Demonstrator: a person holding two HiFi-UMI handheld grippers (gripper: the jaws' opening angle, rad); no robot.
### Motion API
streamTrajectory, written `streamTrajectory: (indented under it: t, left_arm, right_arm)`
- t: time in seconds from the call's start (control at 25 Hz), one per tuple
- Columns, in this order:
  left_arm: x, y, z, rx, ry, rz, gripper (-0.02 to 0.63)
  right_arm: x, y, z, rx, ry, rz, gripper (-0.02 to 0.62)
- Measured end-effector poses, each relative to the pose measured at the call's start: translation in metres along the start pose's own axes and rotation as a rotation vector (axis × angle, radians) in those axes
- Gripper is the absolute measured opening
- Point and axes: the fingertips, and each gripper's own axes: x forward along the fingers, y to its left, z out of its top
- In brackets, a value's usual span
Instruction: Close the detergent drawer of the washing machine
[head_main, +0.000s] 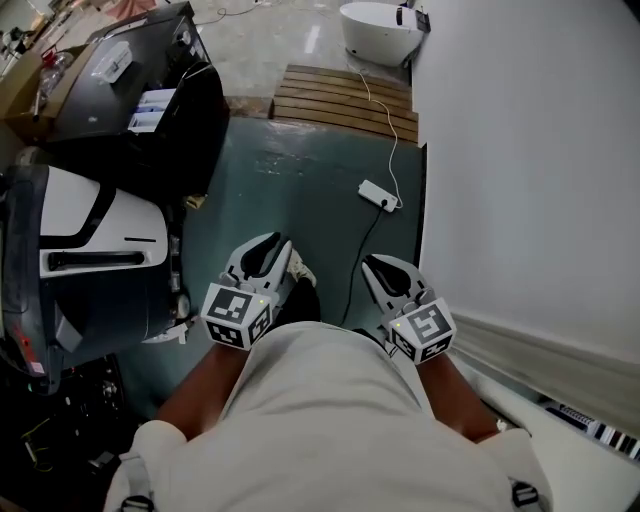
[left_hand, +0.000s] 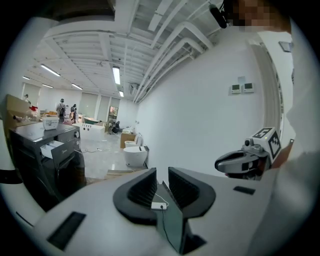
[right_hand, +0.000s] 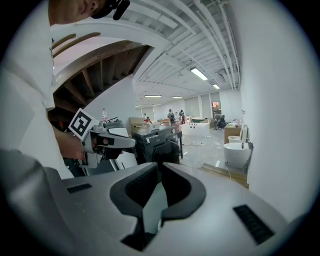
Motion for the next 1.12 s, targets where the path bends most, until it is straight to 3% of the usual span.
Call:
streamTrajectory:
  t: [0.24,0.48,0.88,1.12]
  left_arm:
    - [0.029,0.080,0.028,-0.038,-0.040,0.147,0.074]
    - [0.033,0.178,0.046,-0.077,-0.051,0.317,0.089]
    - [0.017,0.297,0.040,-0.134,-0.065,0.553,0.098]
    - [0.012,0.347,0.023,-0.178,-0.041,0.662,0.098]
  right_arm:
    - [0.071,-0.029,0.029,-0.055,0.054,0.083,0.020]
    - [0.169,-0.034,0.072,-0.151,0.086,0.234,0.020]
    - [0.280,-0.002,0.107,-0.254,0.143,0.455,0.020]
    - [0.329,0.022,0.118,-0.318,0.193,0.591,0.020]
